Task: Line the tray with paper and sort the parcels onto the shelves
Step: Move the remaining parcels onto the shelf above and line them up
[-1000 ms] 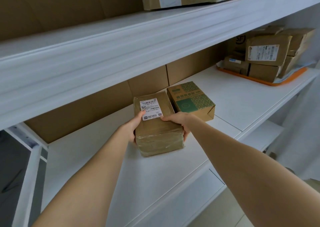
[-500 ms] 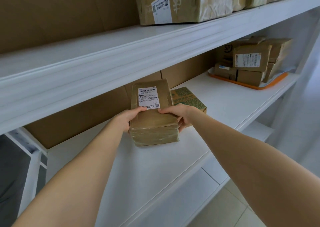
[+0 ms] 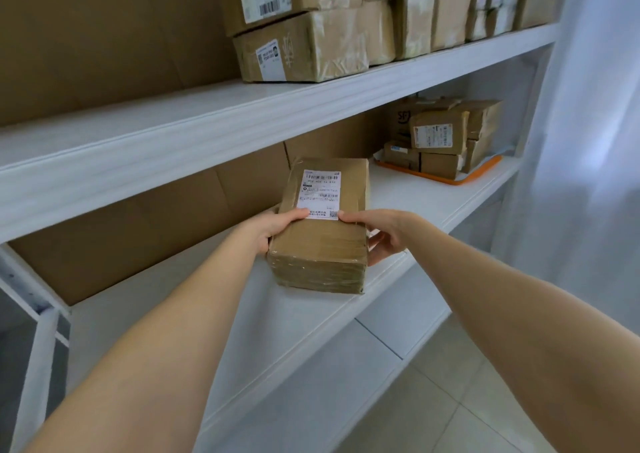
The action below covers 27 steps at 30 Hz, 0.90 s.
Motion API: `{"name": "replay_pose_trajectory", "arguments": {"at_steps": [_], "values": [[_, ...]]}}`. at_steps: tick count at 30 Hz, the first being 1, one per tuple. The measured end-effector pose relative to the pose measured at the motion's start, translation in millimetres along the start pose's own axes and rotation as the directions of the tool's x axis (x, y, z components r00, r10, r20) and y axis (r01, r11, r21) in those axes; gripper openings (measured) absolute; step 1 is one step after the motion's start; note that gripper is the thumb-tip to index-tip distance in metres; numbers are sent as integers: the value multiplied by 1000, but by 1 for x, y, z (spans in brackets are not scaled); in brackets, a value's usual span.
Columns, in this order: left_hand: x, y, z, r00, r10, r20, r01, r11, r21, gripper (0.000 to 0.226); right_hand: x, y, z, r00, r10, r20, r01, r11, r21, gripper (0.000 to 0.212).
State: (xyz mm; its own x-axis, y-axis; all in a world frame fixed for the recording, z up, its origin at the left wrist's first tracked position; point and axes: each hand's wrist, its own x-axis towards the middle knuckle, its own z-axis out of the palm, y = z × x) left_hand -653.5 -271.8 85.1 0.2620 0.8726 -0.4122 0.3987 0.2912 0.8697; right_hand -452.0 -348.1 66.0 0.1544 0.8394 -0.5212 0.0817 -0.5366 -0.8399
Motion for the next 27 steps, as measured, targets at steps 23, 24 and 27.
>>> {"name": "replay_pose_trajectory", "arguments": {"at_steps": [23,24,27], "values": [[-137,49,130,971,168,168,-203,953,224,38,-161,70,-107,989,-130,-77,134,990,50,40],[-143,55,129,969,182,166,-217,950,224,38,-166,66,-109,986,-145,-86,148,988,37,43],[-164,75,123,961,223,165,-259,935,241,46,-184,46,-114,975,-189,-119,191,982,7,49]]}}
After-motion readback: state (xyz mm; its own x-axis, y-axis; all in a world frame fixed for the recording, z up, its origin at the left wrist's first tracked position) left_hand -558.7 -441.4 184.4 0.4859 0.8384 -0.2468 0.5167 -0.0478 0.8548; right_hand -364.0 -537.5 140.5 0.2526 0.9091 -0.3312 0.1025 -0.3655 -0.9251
